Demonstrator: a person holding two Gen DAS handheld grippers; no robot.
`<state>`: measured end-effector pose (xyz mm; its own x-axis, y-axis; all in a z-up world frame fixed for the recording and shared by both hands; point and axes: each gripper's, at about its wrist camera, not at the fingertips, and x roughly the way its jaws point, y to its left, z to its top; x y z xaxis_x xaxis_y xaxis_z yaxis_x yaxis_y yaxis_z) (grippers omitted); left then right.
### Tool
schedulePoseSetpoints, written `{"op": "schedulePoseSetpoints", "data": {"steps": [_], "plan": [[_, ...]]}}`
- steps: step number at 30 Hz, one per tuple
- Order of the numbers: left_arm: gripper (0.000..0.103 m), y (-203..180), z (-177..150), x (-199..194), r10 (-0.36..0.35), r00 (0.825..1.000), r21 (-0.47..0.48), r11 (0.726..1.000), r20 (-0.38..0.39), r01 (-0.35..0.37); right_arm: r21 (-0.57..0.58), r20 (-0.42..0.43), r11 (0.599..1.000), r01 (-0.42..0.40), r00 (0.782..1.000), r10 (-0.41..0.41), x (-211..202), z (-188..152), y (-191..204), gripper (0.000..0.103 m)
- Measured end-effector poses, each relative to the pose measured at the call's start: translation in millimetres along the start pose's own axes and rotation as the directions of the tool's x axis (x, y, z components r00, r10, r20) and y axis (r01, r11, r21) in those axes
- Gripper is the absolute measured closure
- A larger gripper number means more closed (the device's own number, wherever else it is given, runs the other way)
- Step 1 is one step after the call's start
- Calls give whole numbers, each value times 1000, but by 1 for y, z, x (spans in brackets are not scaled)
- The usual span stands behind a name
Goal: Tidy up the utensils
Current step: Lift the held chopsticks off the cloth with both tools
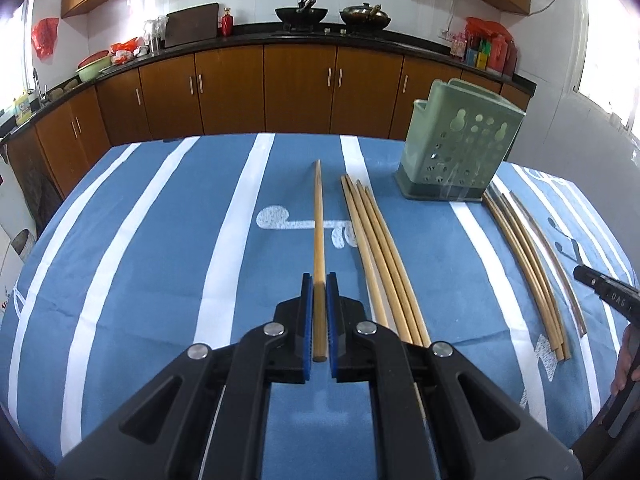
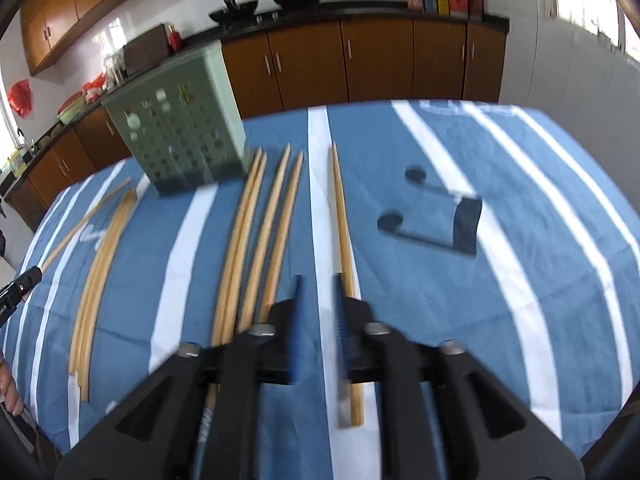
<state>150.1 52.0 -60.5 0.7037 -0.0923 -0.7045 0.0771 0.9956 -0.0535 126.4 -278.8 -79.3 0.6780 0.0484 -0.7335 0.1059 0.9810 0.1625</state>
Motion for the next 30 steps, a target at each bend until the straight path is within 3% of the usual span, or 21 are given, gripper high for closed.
{"op": "schedulePoseSetpoints", "data": {"steps": [4, 6, 10, 11, 12, 21, 30], "plan": [[96, 0, -5, 4, 0, 1000, -3, 1000, -19, 0, -31, -27, 999, 41, 999, -42, 7, -10, 1, 67], [96, 0, -6, 5, -1, 1000, -3, 1000, -23, 1, -28, -44, 999, 46, 998, -47, 10, -14, -2, 78], [96, 0, -7, 5, -1, 1000, -1, 1000, -23, 1, -30, -45, 998, 59, 997, -61, 8, -21, -4, 84], [96, 0, -7, 6, -1, 1000, -1, 1000, -24, 1, -39, -41, 997, 63, 997, -65, 8, -22, -3, 93], [96, 0, -7, 6, -1, 1000, -2, 1000, -25, 1, -48, -39, 997, 57, 998, -58, 8, -23, -1, 95], [95, 3, -11, 9, -4, 999, -12, 1000, -35, 4, -51, -50, 999, -17, 999, 14, 12, -19, 12, 94], [96, 2, -12, 12, -6, 999, -17, 1000, -40, 5, -68, -50, 998, -16, 999, 12, 8, -24, 12, 95]]}}
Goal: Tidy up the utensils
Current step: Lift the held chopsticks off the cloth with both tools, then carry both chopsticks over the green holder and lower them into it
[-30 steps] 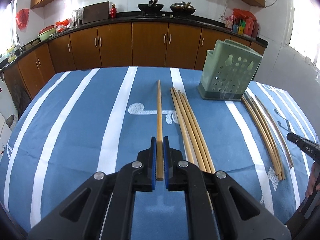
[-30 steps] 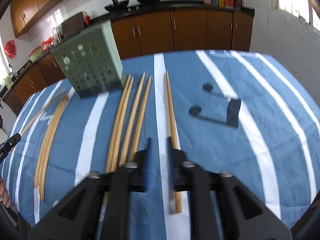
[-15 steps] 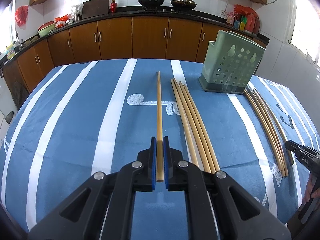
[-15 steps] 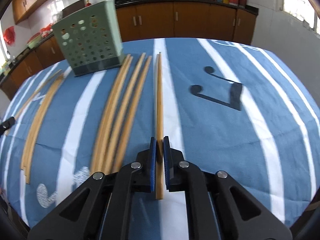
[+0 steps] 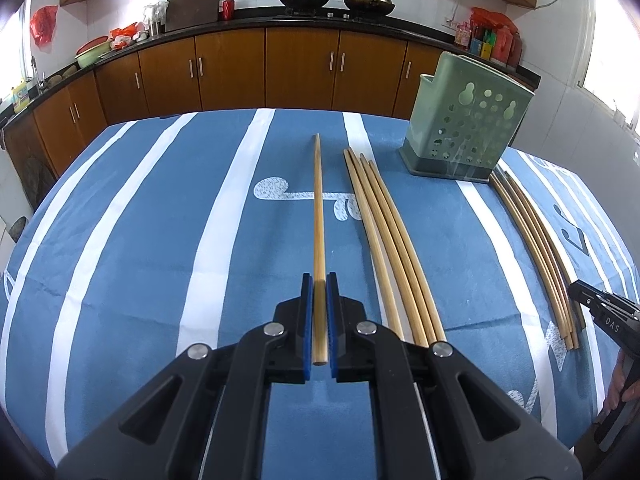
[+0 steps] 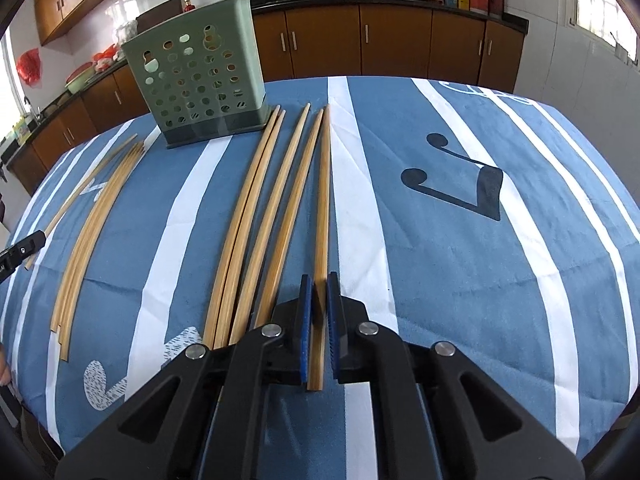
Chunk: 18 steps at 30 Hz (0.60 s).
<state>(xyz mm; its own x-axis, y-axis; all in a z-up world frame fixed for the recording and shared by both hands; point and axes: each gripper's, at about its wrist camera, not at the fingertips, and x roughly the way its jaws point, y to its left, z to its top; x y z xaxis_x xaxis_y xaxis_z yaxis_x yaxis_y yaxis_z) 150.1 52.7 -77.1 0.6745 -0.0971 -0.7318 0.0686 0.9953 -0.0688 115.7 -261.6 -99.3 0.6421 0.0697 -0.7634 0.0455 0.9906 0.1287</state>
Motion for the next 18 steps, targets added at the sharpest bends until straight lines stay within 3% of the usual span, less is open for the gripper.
{"op": "schedulePoseSetpoints", "data": {"steps": [10, 18], "plan": [[96, -2, 14, -33, 5, 995, 12, 1000, 95, -6, 40, 122, 998, -39, 992, 34, -36, 16, -6, 95], [96, -4, 26, -60, 2, 984, 6, 1000, 178, -3, 52, 241, 996, -73, 969, 58, -63, 26, -7, 95]]}}
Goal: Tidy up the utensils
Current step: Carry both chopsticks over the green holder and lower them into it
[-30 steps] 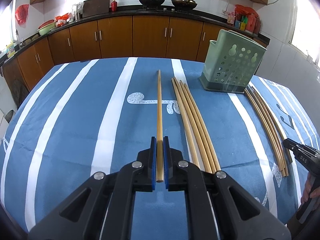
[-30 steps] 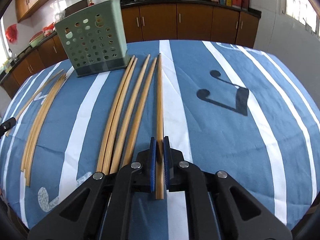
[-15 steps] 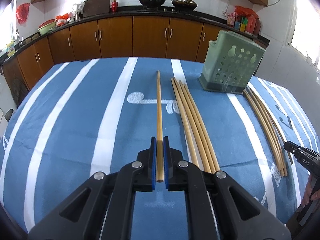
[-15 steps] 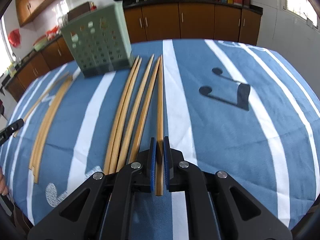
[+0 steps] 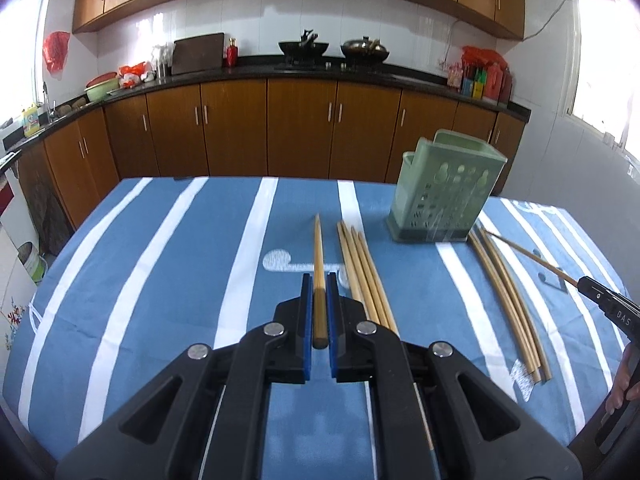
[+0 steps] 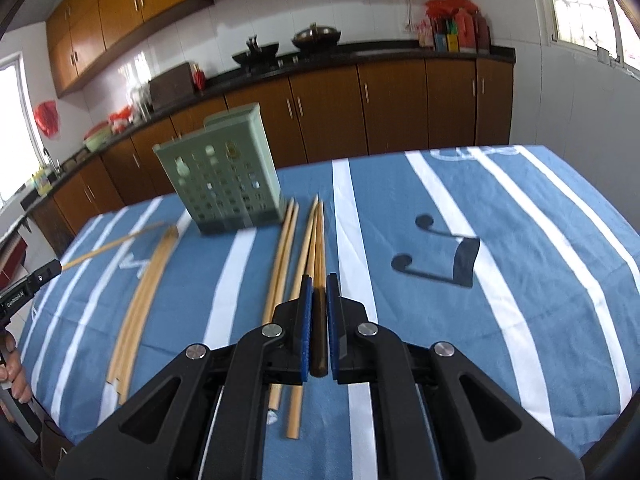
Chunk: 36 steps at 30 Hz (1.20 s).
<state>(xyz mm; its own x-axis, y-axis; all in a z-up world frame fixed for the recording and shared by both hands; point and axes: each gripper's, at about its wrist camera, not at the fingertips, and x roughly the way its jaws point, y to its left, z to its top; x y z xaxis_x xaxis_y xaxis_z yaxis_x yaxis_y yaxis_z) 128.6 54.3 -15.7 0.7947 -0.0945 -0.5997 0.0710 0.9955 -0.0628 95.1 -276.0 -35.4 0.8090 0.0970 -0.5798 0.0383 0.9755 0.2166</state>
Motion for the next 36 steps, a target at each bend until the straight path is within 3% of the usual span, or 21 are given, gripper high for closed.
{"op": "schedulePoseSetpoints", "data": {"steps": [12, 25, 32, 36], "plan": [[96, -1, 27, -30, -1, 993, -13, 1000, 118, 3, -15, 189, 999, -46, 981, 48, -33, 34, 12, 95], [96, 3, 58, -38, 20, 981, -11, 1000, 192, -18, -88, 283, 996, -12, 958, 37, -37, 63, 26, 95], [96, 5, 103, -59, 18, 963, 1, 1000, 269, -19, -114, 390, 993, -7, 919, 51, -59, 110, 33, 95], [96, -3, 136, -79, -9, 941, 15, 1000, 338, 4, -116, 476, 993, -20, 877, 73, -84, 140, 40, 95]]}}
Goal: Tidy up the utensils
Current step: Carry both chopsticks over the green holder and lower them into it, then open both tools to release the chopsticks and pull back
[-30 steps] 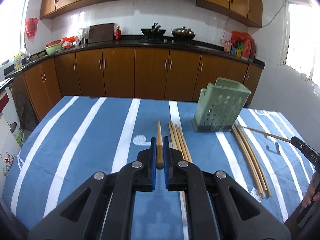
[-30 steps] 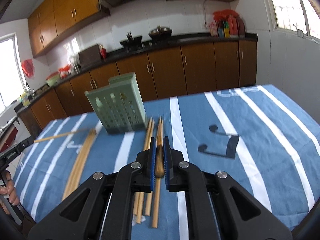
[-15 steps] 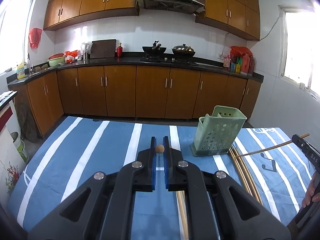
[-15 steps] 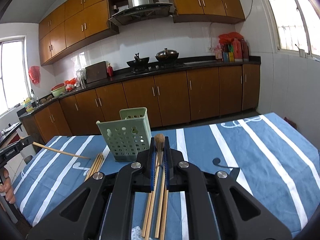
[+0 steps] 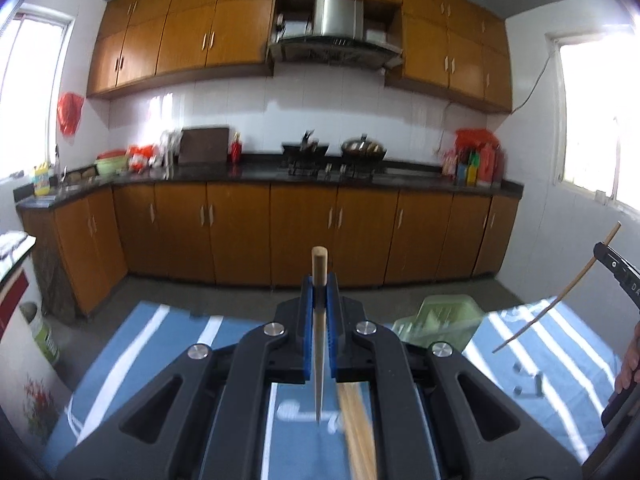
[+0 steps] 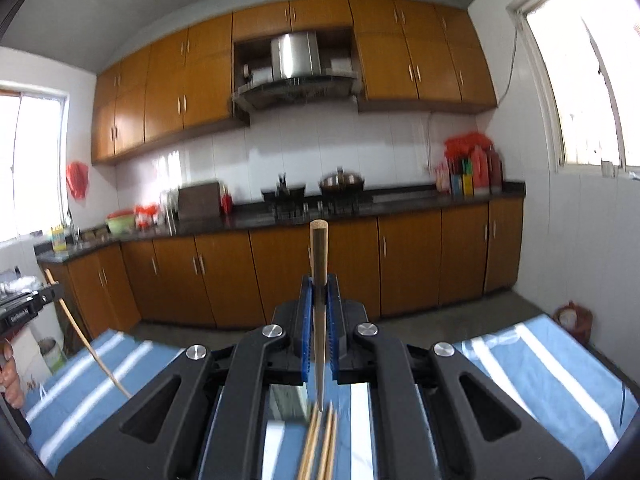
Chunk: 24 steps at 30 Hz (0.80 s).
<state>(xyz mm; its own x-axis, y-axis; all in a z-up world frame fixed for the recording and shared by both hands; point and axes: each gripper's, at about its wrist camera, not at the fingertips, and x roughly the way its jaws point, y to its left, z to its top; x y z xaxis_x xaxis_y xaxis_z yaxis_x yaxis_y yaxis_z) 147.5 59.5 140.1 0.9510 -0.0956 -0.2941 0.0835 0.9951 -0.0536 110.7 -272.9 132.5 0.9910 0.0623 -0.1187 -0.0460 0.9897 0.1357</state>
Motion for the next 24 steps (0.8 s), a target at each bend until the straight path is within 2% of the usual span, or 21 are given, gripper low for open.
{"op": "schedulePoseSetpoints", "data": {"steps": [5, 9, 12, 18, 24], "plan": [[96, -22, 49, -7, -55, 992, -32, 998, 116, 59, 32, 103, 999, -42, 994, 39, 3, 35, 10, 95], [96, -46, 70, -2, -88, 978, -63, 993, 188, 101, 31, 95, 998, -62, 994, 59, 22, 31, 18, 95], [96, -65, 72, 11, -101, 973, -66, 991, 209, 117, 24, 58, 998, -63, 996, 62, 39, 18, 22, 95], [96, -86, 47, 52, -125, 978, -92, 986, 164, 141, 25, -31, 997, -67, 997, 67, 65, -10, 24, 95], [96, -92, 20, 92, -133, 989, -101, 985, 62, 139, 16, -82, 996, -85, 993, 86, 74, -21, 28, 95]]}}
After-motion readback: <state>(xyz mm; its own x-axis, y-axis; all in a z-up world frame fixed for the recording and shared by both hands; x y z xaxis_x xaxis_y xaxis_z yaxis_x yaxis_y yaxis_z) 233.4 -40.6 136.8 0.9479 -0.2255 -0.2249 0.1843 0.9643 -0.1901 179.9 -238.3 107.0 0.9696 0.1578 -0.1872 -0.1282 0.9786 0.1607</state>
